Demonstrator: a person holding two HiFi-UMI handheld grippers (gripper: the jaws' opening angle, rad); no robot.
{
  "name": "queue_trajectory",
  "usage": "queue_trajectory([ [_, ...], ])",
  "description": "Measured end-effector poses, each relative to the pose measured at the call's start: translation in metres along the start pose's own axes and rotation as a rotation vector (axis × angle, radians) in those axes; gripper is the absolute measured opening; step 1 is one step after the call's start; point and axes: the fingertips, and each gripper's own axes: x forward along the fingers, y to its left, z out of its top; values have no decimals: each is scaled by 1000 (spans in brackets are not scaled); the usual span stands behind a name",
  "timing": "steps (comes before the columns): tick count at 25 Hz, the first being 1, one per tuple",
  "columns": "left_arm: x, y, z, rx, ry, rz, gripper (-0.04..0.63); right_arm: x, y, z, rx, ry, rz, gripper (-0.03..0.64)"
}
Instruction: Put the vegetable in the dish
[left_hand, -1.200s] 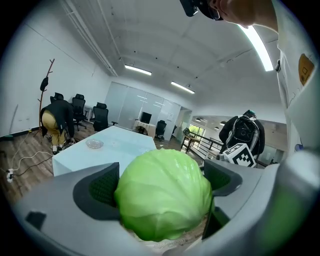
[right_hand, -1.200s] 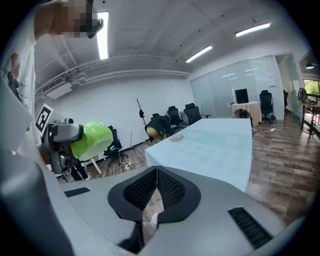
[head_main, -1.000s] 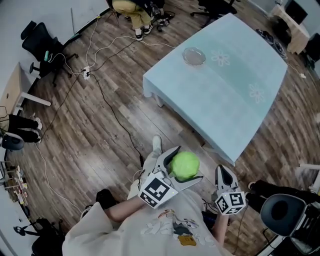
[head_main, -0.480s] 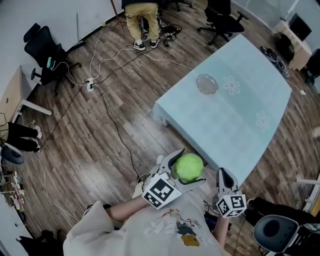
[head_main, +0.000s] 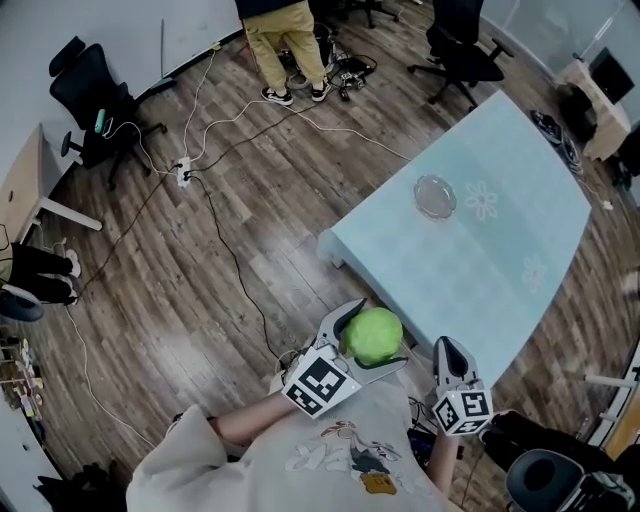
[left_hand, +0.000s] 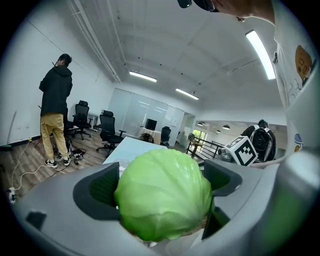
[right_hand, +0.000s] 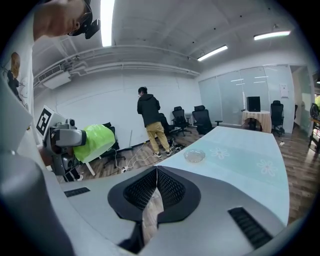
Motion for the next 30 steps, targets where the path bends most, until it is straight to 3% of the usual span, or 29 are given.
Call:
queue_trajectory([
  [10,48,47,17,9,6,23,537,56,-42,33,20,-13,-1,21],
  [22,165,112,60,33,28,22,537,121,-140,94,73,-39,-18,21],
  [30,228,138,64,82,58,30,537,149,-191,83,144,-17,-8,21],
])
